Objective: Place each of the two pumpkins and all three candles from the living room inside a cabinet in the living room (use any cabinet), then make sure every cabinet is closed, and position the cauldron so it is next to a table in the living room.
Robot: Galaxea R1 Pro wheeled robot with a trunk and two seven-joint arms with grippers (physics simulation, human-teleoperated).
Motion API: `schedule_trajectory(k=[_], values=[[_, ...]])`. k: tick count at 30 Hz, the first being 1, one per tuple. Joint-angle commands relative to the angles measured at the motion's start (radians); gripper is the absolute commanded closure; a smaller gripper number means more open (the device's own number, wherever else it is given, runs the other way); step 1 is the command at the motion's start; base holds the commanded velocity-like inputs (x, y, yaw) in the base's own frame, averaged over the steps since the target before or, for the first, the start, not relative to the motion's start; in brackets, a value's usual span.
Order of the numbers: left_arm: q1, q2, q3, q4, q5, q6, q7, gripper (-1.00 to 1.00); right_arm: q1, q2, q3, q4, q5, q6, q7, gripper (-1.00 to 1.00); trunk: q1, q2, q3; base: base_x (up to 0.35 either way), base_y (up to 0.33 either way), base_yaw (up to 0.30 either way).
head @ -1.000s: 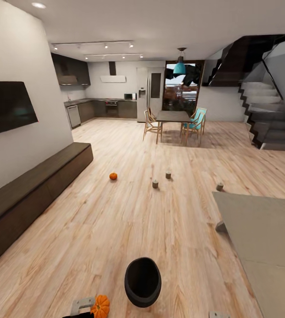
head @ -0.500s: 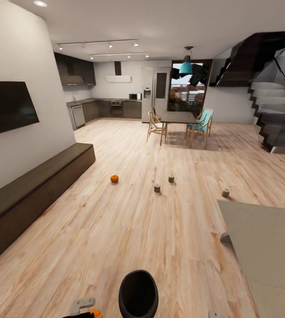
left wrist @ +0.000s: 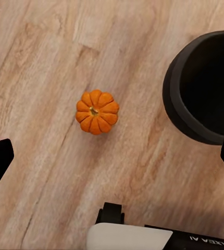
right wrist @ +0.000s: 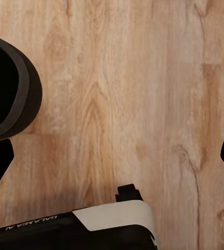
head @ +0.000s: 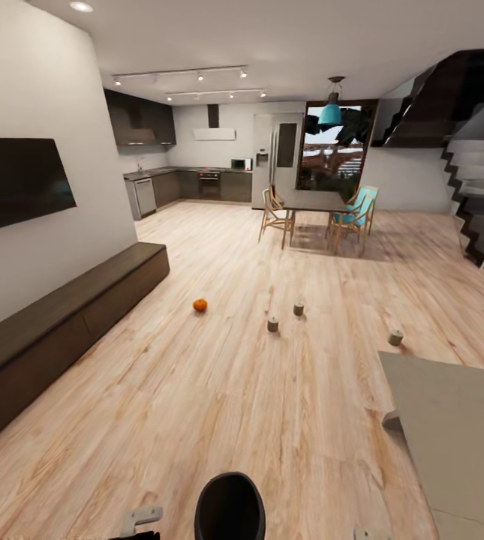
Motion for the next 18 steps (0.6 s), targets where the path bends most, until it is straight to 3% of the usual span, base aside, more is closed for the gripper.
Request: schedule_trajectory(k=[1,11,18], values=[[0.0,0.0,-0.003,-0.002,0.01,0.005,0.004,-1.0,0.0,0.0,0.001,-0.002,-0.009,0.004,-0.006,-1.0,0.0,-0.001,-0.001,0.045,-0.034,0.11],[0.0,-0.001,-0.003,-0.001,0.011,-0.016,0.004,-1.0,-0.001,0.001,0.002,-0.002,-0.008,0.004,-0.006,-1.0,0.0,-0.001,-0.001,0.023,-0.139,0.028],[0.0,0.0,-0.003,0.009,0.01,-0.04,0.004,-1.0,0.0,0.001,0.002,-0.002,-0.008,0.004,-0.006,-1.0,0.0,-0.001,-0.001,0.103,-0.009,0.179]])
